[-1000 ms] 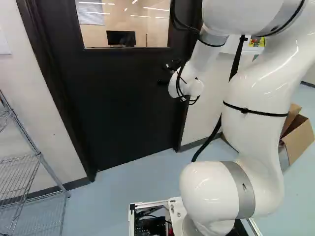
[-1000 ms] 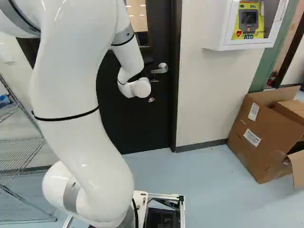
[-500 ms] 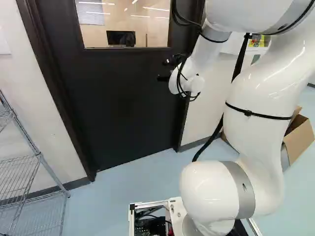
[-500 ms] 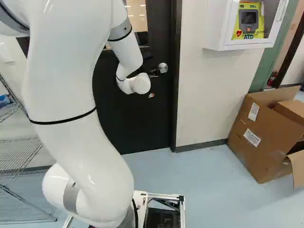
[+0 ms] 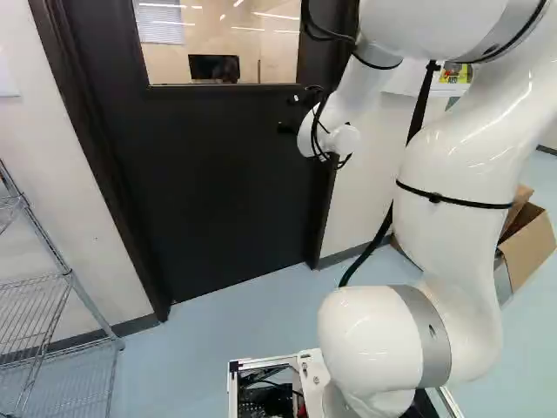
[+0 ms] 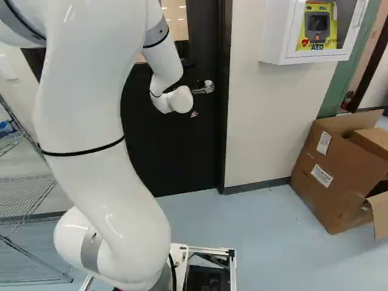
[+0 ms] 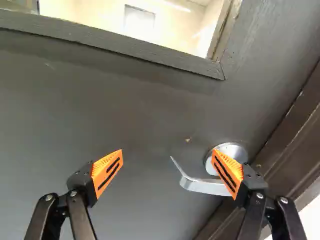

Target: Open the door and move inside

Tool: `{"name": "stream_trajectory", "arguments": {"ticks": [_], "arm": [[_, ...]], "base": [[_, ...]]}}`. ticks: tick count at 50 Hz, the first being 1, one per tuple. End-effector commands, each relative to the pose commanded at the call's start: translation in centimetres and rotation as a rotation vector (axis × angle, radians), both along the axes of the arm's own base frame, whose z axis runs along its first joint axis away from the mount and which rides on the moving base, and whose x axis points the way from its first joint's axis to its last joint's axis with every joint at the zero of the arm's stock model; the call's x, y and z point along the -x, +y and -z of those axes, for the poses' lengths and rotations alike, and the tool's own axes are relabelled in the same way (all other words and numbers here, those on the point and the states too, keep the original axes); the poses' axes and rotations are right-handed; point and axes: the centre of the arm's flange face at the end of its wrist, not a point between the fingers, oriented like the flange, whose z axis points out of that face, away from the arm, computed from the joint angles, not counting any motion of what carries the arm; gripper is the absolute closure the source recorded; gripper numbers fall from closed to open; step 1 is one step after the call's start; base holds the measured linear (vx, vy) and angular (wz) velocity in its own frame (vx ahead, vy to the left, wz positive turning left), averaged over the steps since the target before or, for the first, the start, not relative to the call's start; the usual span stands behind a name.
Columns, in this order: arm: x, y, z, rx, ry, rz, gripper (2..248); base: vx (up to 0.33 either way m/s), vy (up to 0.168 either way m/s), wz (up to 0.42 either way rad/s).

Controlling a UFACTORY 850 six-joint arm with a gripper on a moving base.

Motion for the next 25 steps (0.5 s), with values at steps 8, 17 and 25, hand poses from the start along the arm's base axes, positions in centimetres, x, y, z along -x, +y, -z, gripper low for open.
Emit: {"name": "stream_trajectory", "arguments": {"ticks": [8,17,25], "arm": [[-0.56,-0.02,-0.08,0.0,-0.004,-0.001,3],[-0.67,-0.02,-0.09,0.001,-0.005,-0.001,3],[-0.67,-0.02,-0.09,0.001,-0.005,-0.001,3]], "base": [[0.0,0.0,0.0],[0.0,0.0,0.0],[0.0,0.0,0.0]]}}
